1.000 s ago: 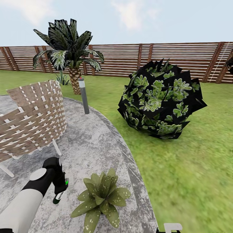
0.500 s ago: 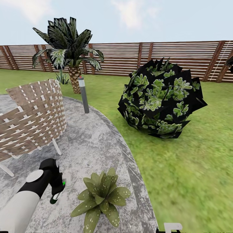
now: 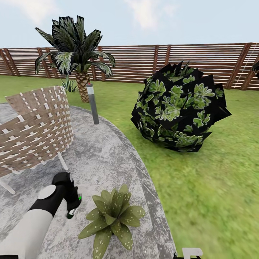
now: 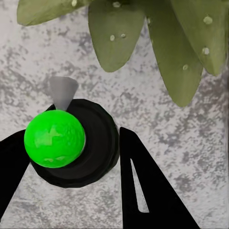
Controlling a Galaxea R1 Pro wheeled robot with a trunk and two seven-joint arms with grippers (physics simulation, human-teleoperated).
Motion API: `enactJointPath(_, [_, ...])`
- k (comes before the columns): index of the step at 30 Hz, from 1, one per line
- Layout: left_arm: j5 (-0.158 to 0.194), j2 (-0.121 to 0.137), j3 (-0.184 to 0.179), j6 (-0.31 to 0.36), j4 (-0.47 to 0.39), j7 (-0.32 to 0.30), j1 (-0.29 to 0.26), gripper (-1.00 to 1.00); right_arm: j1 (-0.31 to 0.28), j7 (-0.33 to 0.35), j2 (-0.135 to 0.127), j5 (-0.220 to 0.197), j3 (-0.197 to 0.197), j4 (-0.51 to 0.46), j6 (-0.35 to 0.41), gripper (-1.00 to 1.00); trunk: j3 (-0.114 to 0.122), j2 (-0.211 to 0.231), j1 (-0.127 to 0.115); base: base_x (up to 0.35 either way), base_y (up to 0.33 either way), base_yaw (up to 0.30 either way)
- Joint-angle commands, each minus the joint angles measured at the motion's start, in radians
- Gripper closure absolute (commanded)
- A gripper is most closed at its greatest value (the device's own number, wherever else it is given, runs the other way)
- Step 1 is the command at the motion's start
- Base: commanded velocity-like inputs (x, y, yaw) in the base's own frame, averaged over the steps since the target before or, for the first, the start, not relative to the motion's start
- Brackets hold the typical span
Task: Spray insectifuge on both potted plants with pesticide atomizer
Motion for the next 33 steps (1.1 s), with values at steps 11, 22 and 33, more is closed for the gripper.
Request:
enactJointPath(11, [-0.004,-0.038,-0.005,0.007,-0.078,-0.034,0.012,1.00,-0.001,-0.010,-0.003,0.010,0.009,0.006,0.001,-1.00,-0.001,0.000,0.000,0.000,0.000,0.000])
enactJointPath(22, [0.008,-0.047,0.002,0.006,-0.068,-0.039,0.015,1.00,-0.001,-0.010,-0.002,0.010,0.009,0.006,0.001,-1.00,-0.001,0.000,0.000,0.000,0.000,0.000])
enactJointPath(33, [0.009,-0.037,0.056,-0.007,-0.059,-0.029,0.016,1.00,-0.001,-0.010,-0.001,0.009,0.009,0.005,0.001,-1.00,-0.001,0.000,0.000,0.000,0.000,0.000])
